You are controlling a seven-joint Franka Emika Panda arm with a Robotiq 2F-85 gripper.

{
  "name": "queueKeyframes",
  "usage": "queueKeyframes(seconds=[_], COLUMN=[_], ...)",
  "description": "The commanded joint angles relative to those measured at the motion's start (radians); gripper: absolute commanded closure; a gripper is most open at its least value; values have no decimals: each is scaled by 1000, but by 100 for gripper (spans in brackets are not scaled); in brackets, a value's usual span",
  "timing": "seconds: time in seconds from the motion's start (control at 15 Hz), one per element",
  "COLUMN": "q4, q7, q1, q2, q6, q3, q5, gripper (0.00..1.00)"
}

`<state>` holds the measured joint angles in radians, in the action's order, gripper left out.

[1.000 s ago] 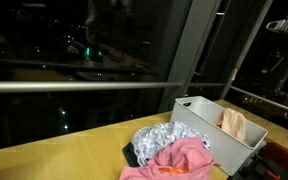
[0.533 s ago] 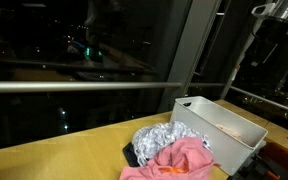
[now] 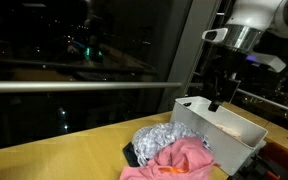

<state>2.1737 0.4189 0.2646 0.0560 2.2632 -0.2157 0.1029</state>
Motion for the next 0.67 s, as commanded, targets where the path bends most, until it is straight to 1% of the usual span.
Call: queueKeyframes(seconds=[0.0,0.4,0.6], q4=[-126,-273,-332], q7=[1,39,73], q1=[12,26,22], q2=[215,423,485], q6=[24,24,30], q3=[-27,-24,-30], q5=[98,232,246], gripper=[0,0,0])
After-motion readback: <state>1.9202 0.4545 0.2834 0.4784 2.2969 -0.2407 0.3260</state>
